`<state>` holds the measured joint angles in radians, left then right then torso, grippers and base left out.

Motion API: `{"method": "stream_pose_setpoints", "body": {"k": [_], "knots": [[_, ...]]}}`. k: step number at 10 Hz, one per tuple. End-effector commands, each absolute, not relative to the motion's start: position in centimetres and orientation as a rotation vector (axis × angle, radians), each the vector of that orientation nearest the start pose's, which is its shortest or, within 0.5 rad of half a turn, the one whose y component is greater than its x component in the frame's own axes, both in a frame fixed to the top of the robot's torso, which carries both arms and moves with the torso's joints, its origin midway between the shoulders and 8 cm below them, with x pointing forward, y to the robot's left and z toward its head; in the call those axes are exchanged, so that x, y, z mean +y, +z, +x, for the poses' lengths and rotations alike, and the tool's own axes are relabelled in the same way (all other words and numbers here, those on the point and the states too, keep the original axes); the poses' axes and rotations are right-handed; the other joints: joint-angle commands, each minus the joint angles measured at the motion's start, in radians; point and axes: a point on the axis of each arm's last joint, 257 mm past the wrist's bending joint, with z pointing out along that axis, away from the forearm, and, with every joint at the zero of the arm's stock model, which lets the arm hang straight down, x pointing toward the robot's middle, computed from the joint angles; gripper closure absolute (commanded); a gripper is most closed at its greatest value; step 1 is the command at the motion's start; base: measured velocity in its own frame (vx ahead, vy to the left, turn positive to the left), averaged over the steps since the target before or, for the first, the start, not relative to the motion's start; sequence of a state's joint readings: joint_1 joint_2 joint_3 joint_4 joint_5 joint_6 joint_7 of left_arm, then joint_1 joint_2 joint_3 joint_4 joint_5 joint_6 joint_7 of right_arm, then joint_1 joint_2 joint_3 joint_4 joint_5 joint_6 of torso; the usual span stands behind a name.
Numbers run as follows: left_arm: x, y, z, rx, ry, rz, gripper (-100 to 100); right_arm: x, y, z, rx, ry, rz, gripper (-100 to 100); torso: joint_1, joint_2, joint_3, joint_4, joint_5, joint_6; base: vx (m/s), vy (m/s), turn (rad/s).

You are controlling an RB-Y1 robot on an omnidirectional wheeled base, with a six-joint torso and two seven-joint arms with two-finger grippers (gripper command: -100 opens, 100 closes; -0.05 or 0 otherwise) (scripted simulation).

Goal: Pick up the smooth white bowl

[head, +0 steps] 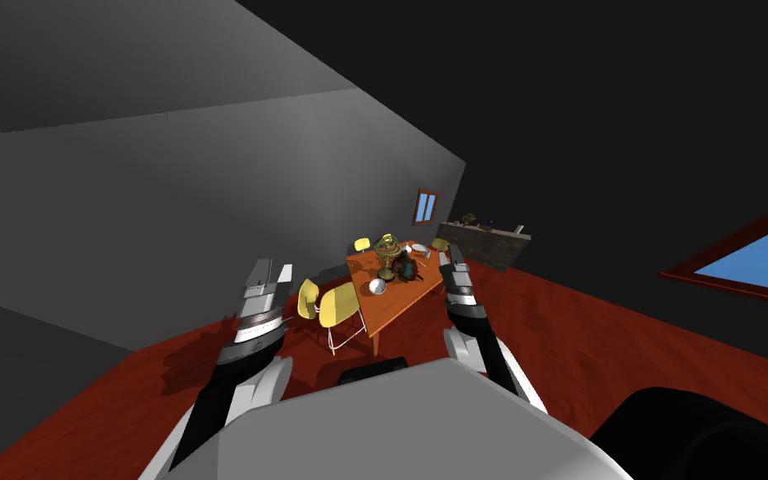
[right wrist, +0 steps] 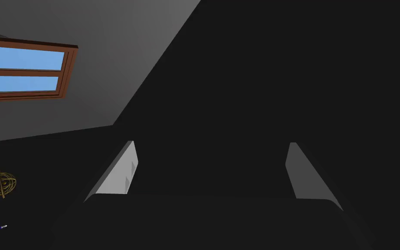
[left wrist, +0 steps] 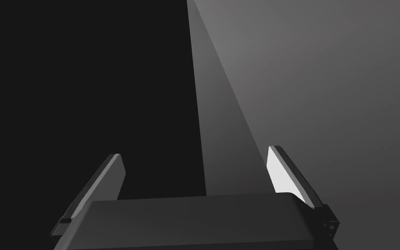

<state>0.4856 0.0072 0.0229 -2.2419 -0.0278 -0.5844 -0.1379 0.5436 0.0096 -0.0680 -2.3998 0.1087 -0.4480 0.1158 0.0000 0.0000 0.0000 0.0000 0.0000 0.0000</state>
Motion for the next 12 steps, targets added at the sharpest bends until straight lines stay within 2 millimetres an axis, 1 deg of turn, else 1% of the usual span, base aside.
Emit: {"method": "stream_pose_setpoints", "body": {"k": [1, 4, 6, 8, 10, 11, 12], "knots": [[27.9, 2.8, 33.7, 0.622, -1.152, -0.533, 0, -28.0, 5.1, 32.8, 0.713, 1.030, 0.477, -100, 0.000, 0.000, 0.000, 0.000, 0.000, 0.000, -0.047, 0.022, 0.091], [27.9, 2.8, 33.7, 0.622, -1.152, -0.533, 0, -26.4, 4.1, 34.0, 0.801, 0.994, 0.393, -100, 0.003, 0.005, 0.003, 0.001, 0.001, 0.000, -0.073, 0.050, 0.096], [27.9, 2.8, 33.7, 0.622, -1.152, -0.533, 0, -25.3, 2.7, 35.1, 0.877, 0.953, 0.325, -100, 0.003, 0.004, 0.002, 0.001, 0.001, 0.000, -0.058, 0.059, 0.126], [27.9, 2.8, 33.7, 0.622, -1.153, -0.533, 0, -24.3, 0.6, 36.5, 0.967, 0.898, 0.251, -100, 0.005, 0.004, 0.002, 0.001, 0.001, 0.000, -0.048, 0.092, 0.152], [27.9, 2.8, 33.7, 0.622, -1.153, -0.533, 0, -23.5, -2.2, 37.9, 1.064, 0.830, 0.177, -100, 0.006, 0.002, 0.001, 0.001, 0.001, 0.000, -0.036, 0.102, 0.153], [27.9, 2.8, 33.7, 0.622, -1.152, -0.533, 0, -23.4, -2.2, 37.9, 1.068, 0.829, 0.170, -100, 0.006, 0.002, 0.001, 0.001, 0.001, 0.000, -0.014, 0.065, 0.040], [27.9, 2.8, 33.7, 0.622, -1.152, -0.533, 0, -23.1, -3.9, 38.6, 1.123, 0.789, 0.127, -100, 0.004, 0.002, 0.001, 0.000, 0.001, 0.000, -0.003, 0.065, 0.100]]}}
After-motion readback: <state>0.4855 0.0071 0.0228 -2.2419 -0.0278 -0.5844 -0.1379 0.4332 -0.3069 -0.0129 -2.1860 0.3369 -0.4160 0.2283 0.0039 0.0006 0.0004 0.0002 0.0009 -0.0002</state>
